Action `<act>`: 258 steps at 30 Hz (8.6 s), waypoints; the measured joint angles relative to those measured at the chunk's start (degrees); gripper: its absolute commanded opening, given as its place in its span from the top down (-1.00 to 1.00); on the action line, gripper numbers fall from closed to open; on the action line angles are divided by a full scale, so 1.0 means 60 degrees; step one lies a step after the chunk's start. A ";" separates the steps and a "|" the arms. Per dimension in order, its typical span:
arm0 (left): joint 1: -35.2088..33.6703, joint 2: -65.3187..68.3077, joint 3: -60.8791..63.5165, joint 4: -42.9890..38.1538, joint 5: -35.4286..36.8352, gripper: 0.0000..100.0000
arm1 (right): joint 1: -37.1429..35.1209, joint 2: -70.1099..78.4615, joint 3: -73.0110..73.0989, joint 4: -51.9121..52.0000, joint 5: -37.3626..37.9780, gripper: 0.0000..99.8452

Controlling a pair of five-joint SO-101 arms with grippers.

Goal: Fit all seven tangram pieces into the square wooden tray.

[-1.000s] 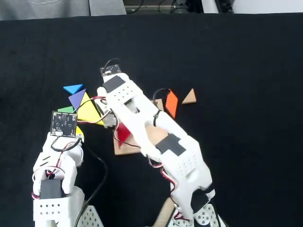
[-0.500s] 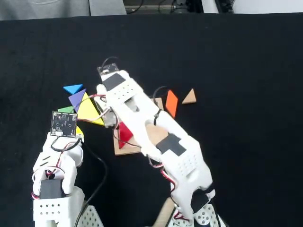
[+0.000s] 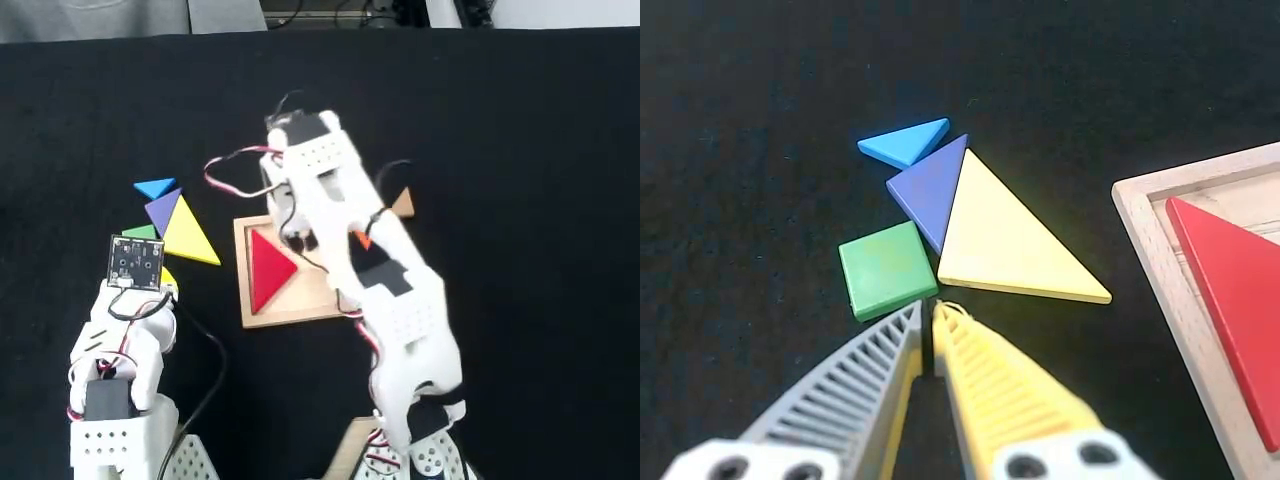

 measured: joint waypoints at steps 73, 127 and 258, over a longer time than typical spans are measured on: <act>-0.1260 0.0000 0.0000 0.0000 0.0000 0.94 | 0.2154 -0.9861 1.2703 -0.8220 0.2740 0.98; 0.0440 1.4081 -1.0403 0.2242 0.4557 0.42 | 0.2125 -0.9861 1.4374 -1.1048 0.2799 0.98; -0.0484 2.1363 -1.5253 0.2608 0.7370 0.60 | 0.2125 -0.9861 1.4403 -1.1048 0.2857 0.98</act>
